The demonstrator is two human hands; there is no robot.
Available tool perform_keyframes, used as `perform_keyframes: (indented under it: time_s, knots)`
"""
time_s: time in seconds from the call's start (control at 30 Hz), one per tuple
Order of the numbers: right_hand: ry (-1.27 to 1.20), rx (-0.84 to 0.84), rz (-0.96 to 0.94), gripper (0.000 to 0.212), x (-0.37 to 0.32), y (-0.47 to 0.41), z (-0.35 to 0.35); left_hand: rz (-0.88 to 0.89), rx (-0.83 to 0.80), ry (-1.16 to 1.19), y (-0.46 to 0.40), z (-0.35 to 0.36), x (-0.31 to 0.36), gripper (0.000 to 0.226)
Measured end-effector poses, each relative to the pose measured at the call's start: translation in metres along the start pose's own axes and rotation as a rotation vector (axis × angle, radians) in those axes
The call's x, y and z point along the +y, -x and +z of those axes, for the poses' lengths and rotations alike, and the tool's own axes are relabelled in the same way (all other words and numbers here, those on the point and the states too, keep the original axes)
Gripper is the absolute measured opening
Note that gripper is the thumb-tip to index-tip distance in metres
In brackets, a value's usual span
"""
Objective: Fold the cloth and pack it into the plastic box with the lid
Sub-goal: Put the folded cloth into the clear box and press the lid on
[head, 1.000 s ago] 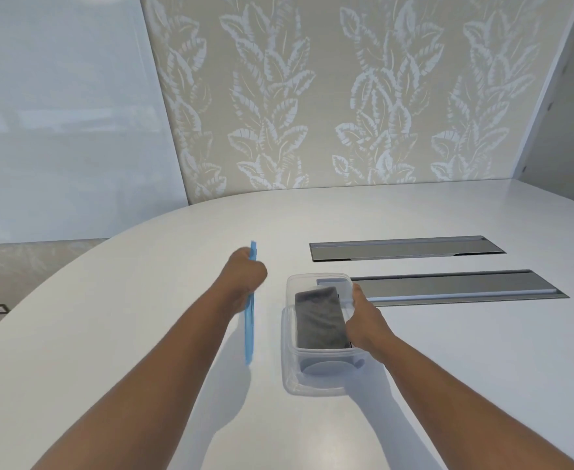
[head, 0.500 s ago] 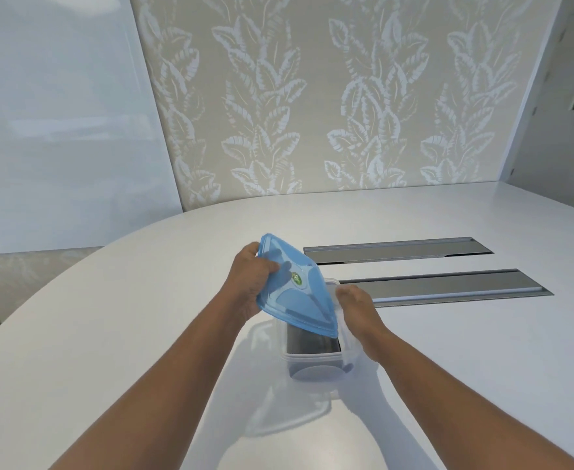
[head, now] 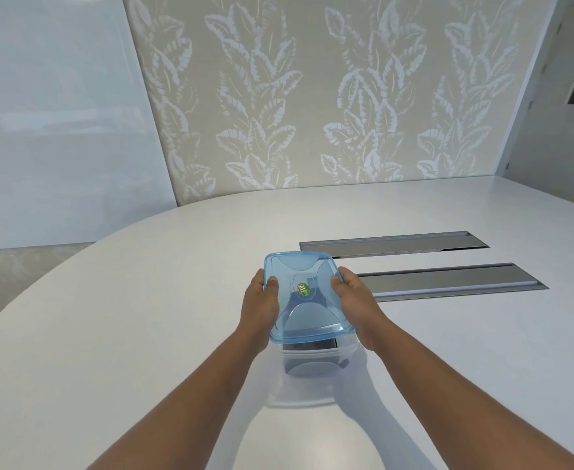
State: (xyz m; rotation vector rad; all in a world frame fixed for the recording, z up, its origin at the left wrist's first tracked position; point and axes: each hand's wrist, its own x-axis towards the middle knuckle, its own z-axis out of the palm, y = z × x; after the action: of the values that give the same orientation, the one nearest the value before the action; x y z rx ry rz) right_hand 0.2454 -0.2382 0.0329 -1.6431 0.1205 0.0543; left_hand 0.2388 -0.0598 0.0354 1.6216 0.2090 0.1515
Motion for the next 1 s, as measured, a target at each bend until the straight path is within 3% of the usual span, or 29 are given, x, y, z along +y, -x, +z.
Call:
perform_keyframes:
  time_s: [0.13, 0.4, 0.5, 0.63, 0.87, 1.0]
  knots:
    - [0.091, 0.013, 0.020, 0.046, 0.013, -0.001, 0.001, -0.045, -0.037, -0.119, -0.001, 0.003, -0.011, 0.042]
    - [0.166, 0.014, 0.029, 0.034, 0.033, -0.004, -0.002, -0.073, -0.076, -0.170, -0.008, 0.010, -0.026, 0.038]
    - [0.176, -0.004, 0.018, 0.041, 0.035, -0.004, -0.003, -0.086, -0.083, -0.192, -0.008, 0.011, -0.032, 0.039]
    - [0.191, -0.010, 0.030, 0.053, 0.040, -0.005, -0.004, -0.053, -0.087, -0.254, -0.011, 0.010, -0.035, 0.039]
    - [0.265, 0.010, -0.024, 0.057, 0.043, -0.008, -0.002, 0.073, -0.047, -0.500, -0.015, 0.007, -0.040, 0.029]
    - [0.276, 0.003, -0.078, 0.057, 0.046, -0.009, -0.002, 0.050, -0.118, -0.602, -0.020, 0.007, -0.041, 0.061]
